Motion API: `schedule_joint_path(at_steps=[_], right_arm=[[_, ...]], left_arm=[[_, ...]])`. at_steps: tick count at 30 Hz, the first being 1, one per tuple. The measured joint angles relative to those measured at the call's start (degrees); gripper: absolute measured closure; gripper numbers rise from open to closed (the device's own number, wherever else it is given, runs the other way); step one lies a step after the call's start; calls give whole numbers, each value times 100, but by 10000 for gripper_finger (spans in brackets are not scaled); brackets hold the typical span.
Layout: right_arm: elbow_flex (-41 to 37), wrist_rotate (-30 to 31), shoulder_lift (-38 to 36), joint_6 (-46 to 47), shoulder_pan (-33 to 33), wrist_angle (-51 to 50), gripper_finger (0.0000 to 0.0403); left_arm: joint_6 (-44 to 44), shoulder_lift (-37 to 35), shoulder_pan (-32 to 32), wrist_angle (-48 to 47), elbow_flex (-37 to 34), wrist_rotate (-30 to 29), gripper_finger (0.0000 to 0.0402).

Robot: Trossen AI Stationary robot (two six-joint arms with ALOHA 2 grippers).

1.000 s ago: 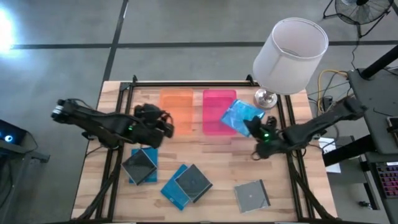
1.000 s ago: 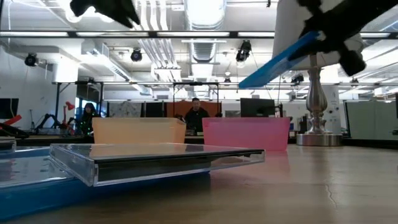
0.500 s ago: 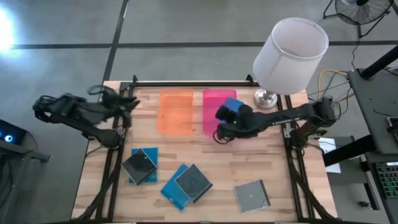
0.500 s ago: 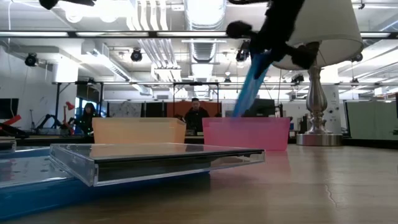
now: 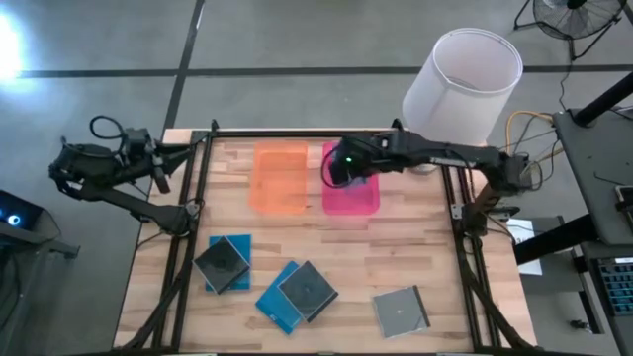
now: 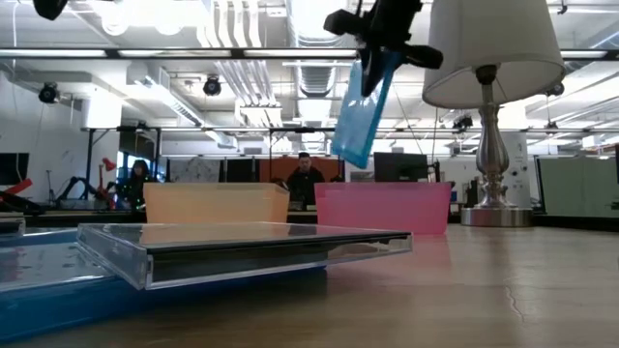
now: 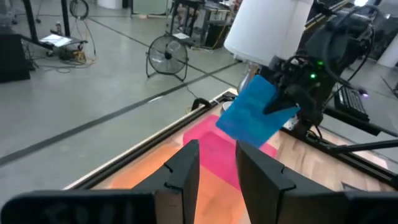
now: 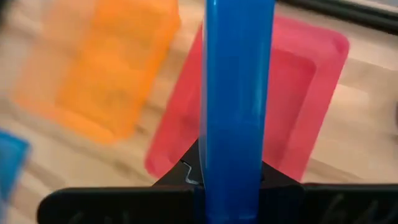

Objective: Pick & place jewel cases by type
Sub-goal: Put the top right blue CD case into the pink bin

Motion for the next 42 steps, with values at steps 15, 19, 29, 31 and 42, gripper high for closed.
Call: schedule_joint_path(at_steps=[15, 19, 29, 31, 42], right_arm=[[2016, -917, 1788, -5027, -499, -1862, 390], [2439, -1584, 2283, -6043, -470, -2467, 390], [2674, -2604, 2676, -6852, -842, -2427, 390], [2595, -2919, 2667, -6871, -1005, -2429, 390], [1629, -3651, 2654, -7031, -1472, -1917, 390]], left_arm=[[-74, 60, -2, 34, -174, -45, 315], [-308, 60, -2, 36, -229, -54, 315], [-638, 65, -3, 48, -275, -243, 315], [-653, 65, -2, 52, -275, -285, 315], [-768, 65, -1, 60, -275, -550, 315]])
